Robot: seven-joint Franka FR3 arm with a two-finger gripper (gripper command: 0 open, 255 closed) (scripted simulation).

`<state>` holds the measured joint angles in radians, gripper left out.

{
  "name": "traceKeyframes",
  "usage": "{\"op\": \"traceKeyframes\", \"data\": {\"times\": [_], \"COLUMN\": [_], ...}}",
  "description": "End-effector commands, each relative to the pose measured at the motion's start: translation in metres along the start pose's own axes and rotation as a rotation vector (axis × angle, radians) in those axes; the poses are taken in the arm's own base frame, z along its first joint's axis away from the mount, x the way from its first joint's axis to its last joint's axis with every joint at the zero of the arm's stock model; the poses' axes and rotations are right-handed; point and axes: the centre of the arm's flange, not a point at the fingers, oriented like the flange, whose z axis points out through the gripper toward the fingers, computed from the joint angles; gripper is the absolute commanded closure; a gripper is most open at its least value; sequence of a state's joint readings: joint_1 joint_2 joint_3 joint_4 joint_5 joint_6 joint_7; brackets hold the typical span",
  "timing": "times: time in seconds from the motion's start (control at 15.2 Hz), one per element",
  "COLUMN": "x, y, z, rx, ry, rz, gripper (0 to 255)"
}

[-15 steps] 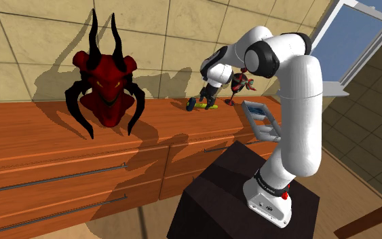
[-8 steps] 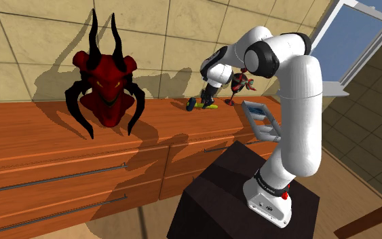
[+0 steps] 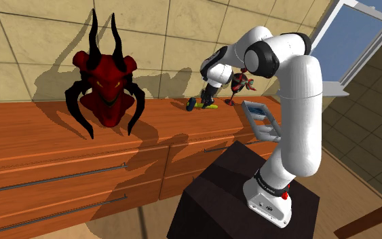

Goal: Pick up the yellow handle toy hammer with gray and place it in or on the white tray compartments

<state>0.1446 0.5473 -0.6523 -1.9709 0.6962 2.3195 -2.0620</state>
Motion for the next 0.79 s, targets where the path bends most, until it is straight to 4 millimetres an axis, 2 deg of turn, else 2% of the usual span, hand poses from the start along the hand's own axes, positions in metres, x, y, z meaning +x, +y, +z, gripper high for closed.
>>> {"op": "traceKeyframes", "data": {"times": [0.0, 0.73], "x": [0.001, 0.011], "y": [0.0, 0.001], "z": [-0.005, -0.062], "rx": [0.0, 0.0], "ry": [0.0, 0.0], "rz": [0.0, 0.0], "gripper": [255, 255]}}
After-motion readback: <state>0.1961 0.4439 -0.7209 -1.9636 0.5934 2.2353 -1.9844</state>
